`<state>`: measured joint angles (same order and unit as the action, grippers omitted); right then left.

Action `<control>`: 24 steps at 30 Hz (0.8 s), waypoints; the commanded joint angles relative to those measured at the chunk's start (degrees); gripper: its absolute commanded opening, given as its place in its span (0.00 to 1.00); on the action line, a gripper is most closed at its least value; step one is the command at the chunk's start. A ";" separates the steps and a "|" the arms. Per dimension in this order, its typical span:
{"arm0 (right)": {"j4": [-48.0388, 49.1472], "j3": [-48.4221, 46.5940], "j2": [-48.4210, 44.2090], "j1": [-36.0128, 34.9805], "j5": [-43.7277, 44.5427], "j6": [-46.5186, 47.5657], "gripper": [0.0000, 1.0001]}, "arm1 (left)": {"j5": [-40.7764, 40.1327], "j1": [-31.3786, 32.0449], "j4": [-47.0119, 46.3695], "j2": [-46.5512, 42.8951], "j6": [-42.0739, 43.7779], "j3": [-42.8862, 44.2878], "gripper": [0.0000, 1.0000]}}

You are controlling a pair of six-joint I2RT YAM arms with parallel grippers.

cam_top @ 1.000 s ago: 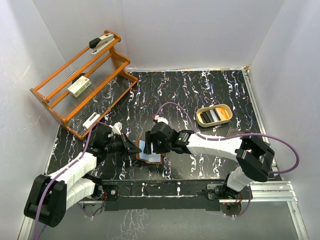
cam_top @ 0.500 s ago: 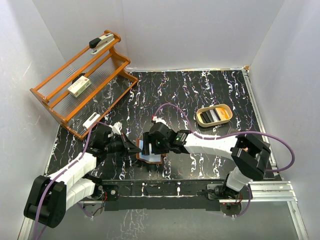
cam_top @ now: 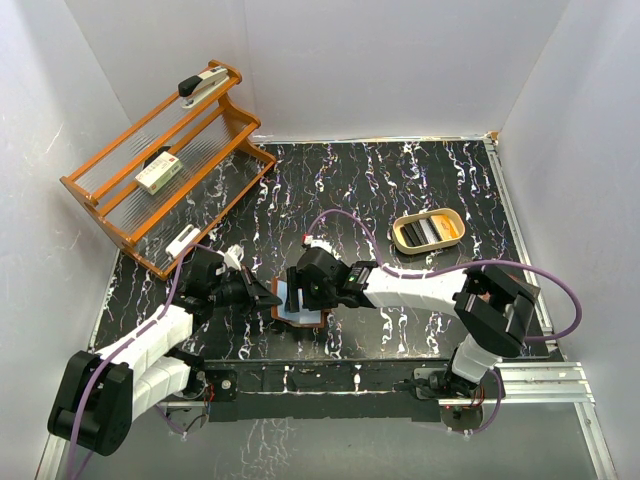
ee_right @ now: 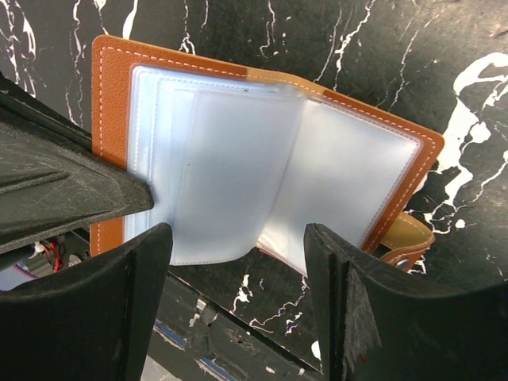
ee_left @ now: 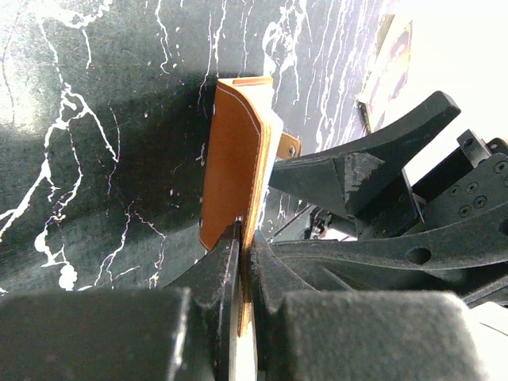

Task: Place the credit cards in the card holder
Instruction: Open the card holder at the center of the board.

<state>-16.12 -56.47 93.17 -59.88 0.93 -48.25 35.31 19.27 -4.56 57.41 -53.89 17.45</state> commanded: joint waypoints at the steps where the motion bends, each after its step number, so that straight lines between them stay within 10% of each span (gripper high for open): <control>1: -0.94 -0.23 -2.60 -0.06 3.81 -0.15 0.66 | 0.37 0.17 1.72 -0.18 1.42 1.77 0.00; 17: -14.52 -2.84 -3.37 -0.04 14.19 0.64 0.60 | -0.55 0.16 3.34 1.04 3.22 2.90 0.00; 24: -15.34 -4.14 -1.42 -0.02 12.03 -0.34 0.58 | -0.74 0.17 10.69 2.43 7.40 7.90 0.26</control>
<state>-30.70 -57.12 92.23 -59.88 12.23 -48.12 33.85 19.27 0.60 59.31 -50.17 20.23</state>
